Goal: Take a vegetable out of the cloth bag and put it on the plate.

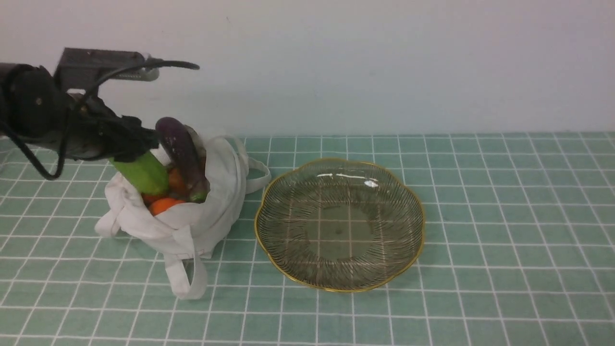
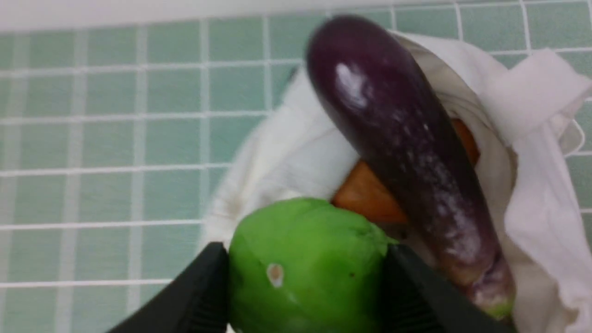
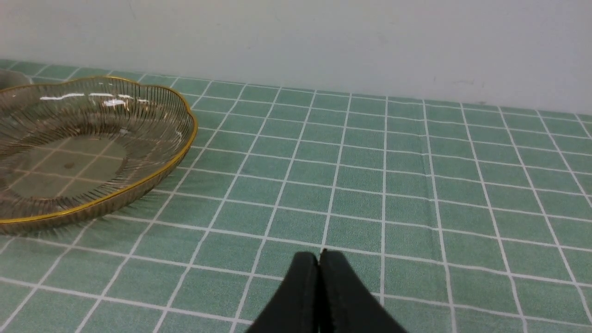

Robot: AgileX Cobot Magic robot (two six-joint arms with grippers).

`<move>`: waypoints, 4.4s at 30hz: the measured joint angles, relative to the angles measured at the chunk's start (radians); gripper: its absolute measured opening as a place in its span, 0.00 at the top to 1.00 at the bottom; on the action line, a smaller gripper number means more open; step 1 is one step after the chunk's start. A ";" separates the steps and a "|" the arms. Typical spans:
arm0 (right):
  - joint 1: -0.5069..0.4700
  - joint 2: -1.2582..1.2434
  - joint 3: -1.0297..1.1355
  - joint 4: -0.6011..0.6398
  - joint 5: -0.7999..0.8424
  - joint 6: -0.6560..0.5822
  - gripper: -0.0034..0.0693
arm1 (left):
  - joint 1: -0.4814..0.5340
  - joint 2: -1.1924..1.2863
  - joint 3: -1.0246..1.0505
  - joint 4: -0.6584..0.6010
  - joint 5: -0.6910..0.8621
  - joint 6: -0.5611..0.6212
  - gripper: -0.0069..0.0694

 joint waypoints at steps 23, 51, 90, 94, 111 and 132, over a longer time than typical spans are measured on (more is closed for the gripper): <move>0.000 0.000 0.000 0.000 0.000 0.000 0.97 | -0.445 0.042 0.000 -0.264 -0.113 -0.235 0.42; 0.000 0.000 0.000 0.000 0.000 0.001 0.97 | -0.408 0.048 0.000 -0.383 0.021 -0.078 0.63; 0.000 0.000 0.000 0.000 0.000 0.001 0.97 | -0.402 -1.267 0.938 -0.219 -0.062 -0.006 0.92; 0.000 0.000 0.000 0.000 0.000 0.001 0.97 | -0.359 -1.274 0.987 -0.198 -0.130 -0.006 0.92; 0.000 0.000 0.000 0.000 0.000 0.001 0.97 | 0.005 -1.592 1.186 -0.108 -0.118 -0.006 0.92; 0.000 0.000 0.000 0.000 -0.001 0.001 0.97 | 0.008 -1.598 1.186 -0.108 -0.096 -0.006 0.92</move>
